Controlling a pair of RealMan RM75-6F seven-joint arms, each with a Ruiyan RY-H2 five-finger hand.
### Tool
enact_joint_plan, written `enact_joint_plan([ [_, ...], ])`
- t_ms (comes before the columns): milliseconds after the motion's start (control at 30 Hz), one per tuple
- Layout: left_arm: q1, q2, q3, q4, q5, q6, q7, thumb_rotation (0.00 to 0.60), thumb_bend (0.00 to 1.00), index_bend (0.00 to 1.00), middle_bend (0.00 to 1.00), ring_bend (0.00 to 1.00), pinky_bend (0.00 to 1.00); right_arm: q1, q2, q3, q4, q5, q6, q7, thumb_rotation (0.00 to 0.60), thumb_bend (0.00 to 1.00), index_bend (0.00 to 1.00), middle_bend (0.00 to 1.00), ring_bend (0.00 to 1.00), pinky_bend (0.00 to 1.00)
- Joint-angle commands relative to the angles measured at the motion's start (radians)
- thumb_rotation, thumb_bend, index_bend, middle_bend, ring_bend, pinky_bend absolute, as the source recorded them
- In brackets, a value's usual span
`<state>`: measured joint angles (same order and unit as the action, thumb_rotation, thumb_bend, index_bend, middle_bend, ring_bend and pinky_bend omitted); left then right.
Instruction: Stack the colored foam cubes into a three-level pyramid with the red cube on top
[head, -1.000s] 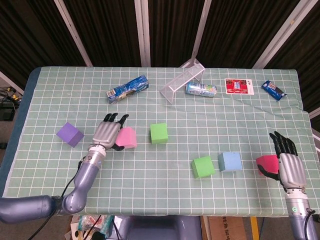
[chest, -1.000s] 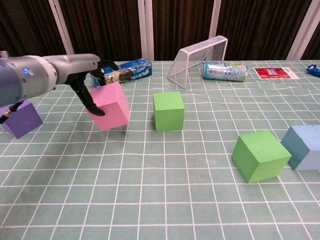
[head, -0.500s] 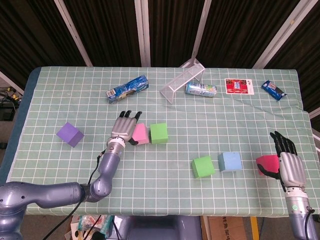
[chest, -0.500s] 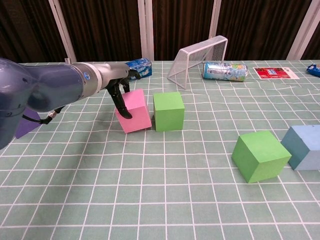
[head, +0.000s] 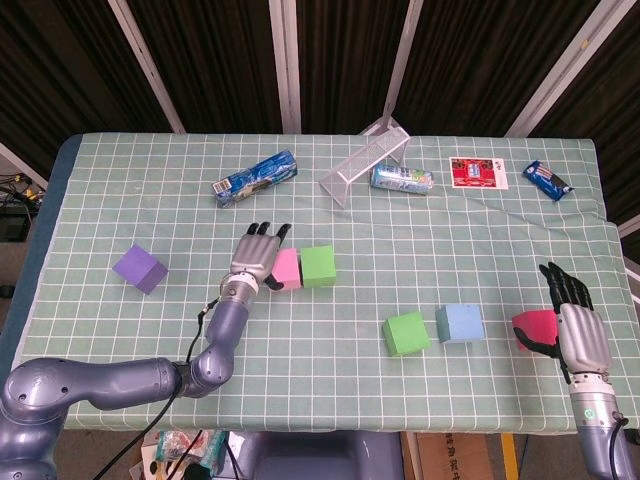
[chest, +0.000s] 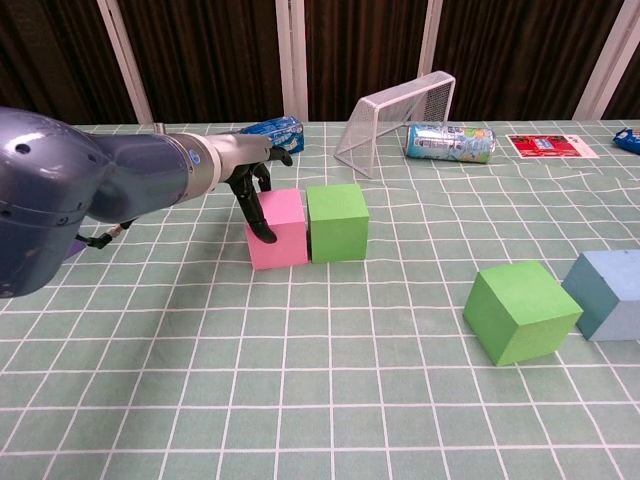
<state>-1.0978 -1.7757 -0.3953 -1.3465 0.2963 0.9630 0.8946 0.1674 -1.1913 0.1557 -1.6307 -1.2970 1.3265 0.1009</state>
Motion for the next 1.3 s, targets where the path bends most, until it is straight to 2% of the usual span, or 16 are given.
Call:
enact_joint_plan([
  [33,-0.006,0.001,0.002,0.003,0.002,-0.002,-0.005,0.6,0.26,0.0,0.42,0.05,0.05,0.0,0.0,0.0,-0.001,0.001,0.001,-0.001,0.6,0.24,0.0,0.0,0.0,0.0],
  [633,-0.05,0.0,0.022,0.046,0.026,-0.023,-0.026,0.6,0.26,0.0,0.41,0.05,0.05,-0.001,0.0,0.001,-0.004,0.005,0.001,-0.002,0.6,0.24,0.0,0.0,0.0,0.0],
  [1300,-0.104,-0.001,0.033,0.085,0.006,-0.029,-0.016,0.6,0.26,0.0,0.42,0.05,0.05,-0.003,0.004,0.003,-0.011,0.011,-0.003,0.003,0.6,0.24,0.0,0.0,0.0,0.0],
])
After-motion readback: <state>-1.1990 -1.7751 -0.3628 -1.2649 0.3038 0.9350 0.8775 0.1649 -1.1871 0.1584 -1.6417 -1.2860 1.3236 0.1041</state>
